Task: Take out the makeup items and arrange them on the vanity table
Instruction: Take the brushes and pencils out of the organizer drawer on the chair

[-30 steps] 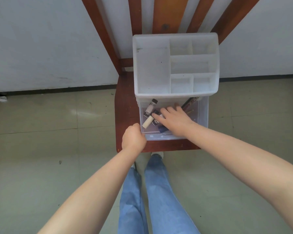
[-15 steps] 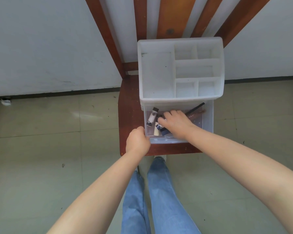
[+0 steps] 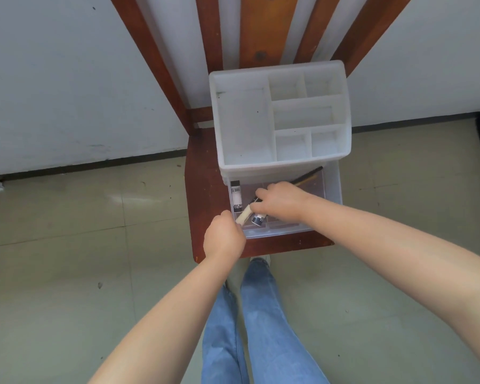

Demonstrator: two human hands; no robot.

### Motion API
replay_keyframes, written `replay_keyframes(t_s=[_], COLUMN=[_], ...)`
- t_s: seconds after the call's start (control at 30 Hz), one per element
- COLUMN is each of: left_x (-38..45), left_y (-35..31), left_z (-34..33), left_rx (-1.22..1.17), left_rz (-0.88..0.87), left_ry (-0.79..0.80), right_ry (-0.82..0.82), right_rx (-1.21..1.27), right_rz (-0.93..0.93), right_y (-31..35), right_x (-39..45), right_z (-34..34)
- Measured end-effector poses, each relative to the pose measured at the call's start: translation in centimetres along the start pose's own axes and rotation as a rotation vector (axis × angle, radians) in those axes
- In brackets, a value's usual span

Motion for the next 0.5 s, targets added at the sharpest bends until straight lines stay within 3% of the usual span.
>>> replay_keyframes(t_s=[0.1, 0.2, 0.27, 0.43, 0.5], left_x=[0.2, 0.5, 0.5, 0.2, 0.3], left_y=[-0.3, -0.4, -0.4, -0.3, -0.4], left_z=[0.2, 0.3, 0.3, 0.0, 0.0], left_rx=[0.046, 0.057, 0.058, 0.095, 0.098], left_rz=[-0.003, 0.009, 0.015, -0.009, -0.008], left_ry=[-0.049, -0.087, -0.099, -0.098, -0.094], right_ry=[-0.11, -0.43, -0.651, -0.959, -1.135], right_rx=[0.112, 0.314, 0.486, 0.805, 1.057], right_rz=[-0.045, -0.206, -0.337, -0.74, -0.897], right_y=[-0.5, -1.5, -2.4, -5.2, -5.8], right_x=[-1.1, -3.0, -4.4, -8.6, -11.0], right_z=[0.3, 1.8, 2.6, 2.4, 1.6])
Point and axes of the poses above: each hand's wrist, its own x-axis towards the middle knuckle, its own z-axis out of the back of the hand, y = z × x, the point moved 5 cm from there along x, towards the middle knuckle, and after that the axes turned 1 degree about x, right-handed, at the moved point
